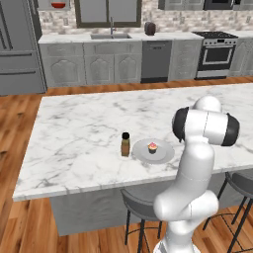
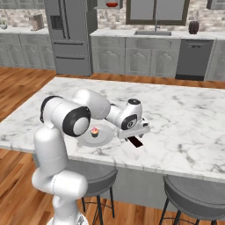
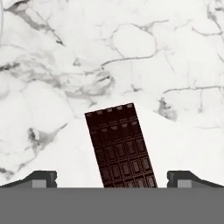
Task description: Take the cinnamon bottle from the cabinet and place it on the dining table, next to the plate with the cupcake. Then take the chocolate from the dining counter and place it on the cupcake plate.
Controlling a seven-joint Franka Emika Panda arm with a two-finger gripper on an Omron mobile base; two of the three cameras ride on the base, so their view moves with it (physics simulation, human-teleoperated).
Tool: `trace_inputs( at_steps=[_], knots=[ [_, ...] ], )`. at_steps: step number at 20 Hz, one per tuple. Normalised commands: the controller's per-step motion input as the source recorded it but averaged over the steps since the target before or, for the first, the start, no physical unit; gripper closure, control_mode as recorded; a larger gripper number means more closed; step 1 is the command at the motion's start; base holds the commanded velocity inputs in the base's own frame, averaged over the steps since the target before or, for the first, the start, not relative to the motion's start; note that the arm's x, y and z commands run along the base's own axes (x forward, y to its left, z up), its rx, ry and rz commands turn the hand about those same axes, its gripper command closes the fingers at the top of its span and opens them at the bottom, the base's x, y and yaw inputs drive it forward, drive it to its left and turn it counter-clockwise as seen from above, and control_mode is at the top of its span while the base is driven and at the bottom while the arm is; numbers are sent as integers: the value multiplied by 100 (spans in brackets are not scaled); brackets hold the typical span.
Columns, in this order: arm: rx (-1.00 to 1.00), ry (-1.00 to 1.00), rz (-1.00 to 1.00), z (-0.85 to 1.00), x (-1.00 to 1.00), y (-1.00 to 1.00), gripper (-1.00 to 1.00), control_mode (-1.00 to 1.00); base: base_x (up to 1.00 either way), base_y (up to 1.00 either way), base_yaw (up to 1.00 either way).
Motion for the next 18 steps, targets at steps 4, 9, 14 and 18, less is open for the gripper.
trace_inputs(
  at_steps=[4, 9, 14, 18],
  knots=[
    [0, 2, 0, -19, 10, 0, -100, -100, 0, 0, 0],
    [0, 3, 0, -17, 9, 0, -100, -100, 0, 0, 0],
    [0, 3, 0, -16, 11, -8, -100, -100, 0, 0, 0],
    [0, 5, 0, -13, 8, -16, -100, -100, 0, 0, 0]
  ],
)
